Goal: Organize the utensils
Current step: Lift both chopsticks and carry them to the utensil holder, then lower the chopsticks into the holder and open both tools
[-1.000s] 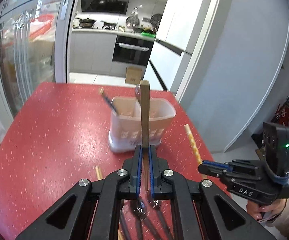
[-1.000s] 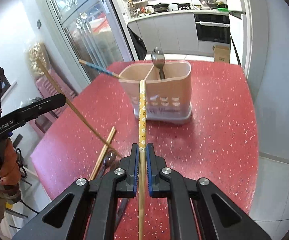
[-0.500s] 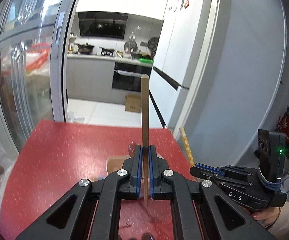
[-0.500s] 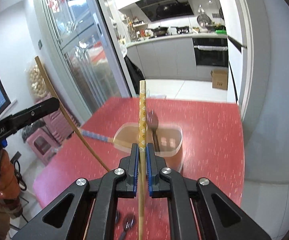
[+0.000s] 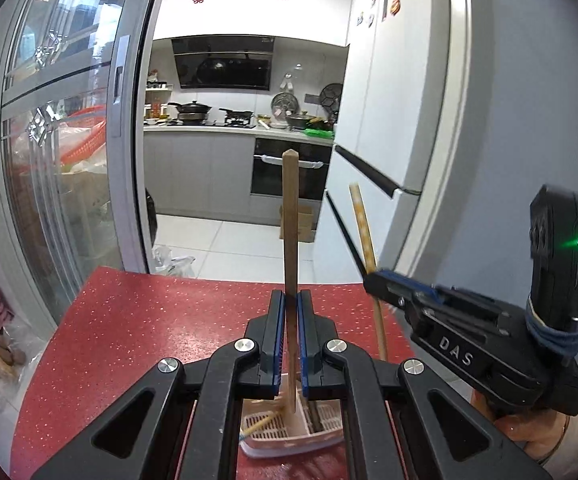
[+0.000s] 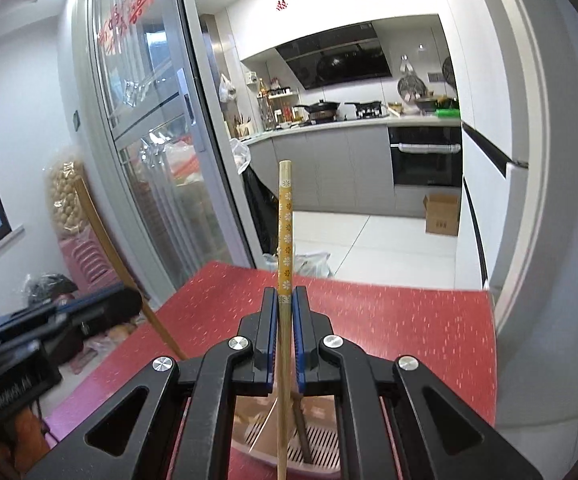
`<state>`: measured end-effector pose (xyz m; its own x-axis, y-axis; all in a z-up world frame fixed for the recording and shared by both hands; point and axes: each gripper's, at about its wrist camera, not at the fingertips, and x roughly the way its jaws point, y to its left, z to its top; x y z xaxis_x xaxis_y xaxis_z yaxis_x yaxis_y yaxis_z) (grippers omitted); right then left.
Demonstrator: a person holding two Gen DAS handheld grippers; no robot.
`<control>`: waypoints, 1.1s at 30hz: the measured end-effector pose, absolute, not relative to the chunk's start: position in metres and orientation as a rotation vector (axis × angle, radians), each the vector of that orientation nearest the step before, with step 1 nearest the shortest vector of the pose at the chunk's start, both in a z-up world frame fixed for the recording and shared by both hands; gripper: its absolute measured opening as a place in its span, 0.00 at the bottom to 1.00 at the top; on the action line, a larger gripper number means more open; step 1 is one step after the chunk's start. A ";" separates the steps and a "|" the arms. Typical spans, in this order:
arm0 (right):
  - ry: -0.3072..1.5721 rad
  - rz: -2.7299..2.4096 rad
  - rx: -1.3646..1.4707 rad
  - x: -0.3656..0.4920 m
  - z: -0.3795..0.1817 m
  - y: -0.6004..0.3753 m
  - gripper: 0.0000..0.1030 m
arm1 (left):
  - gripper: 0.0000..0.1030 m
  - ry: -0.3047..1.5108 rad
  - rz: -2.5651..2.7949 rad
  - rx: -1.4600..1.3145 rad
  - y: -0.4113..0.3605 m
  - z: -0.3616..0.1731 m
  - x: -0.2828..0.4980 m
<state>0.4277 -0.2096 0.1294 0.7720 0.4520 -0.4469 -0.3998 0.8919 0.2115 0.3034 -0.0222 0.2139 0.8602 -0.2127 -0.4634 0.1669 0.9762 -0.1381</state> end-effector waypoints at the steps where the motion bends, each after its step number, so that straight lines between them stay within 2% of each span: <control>1: 0.497 0.457 0.092 0.433 0.127 -0.206 0.08 | 0.33 0.500 -0.189 -0.090 -0.023 0.208 0.309; 12: 0.432 0.449 -0.007 0.469 0.087 -0.186 0.08 | 0.33 0.562 -0.138 -0.088 -0.024 0.169 0.342; 25: 0.409 0.476 -0.103 0.443 0.044 -0.180 0.08 | 0.34 0.627 -0.113 -0.007 -0.037 0.137 0.341; 33: 0.477 0.500 -0.102 0.438 0.032 -0.183 0.08 | 0.34 0.633 -0.079 -0.034 -0.026 0.139 0.332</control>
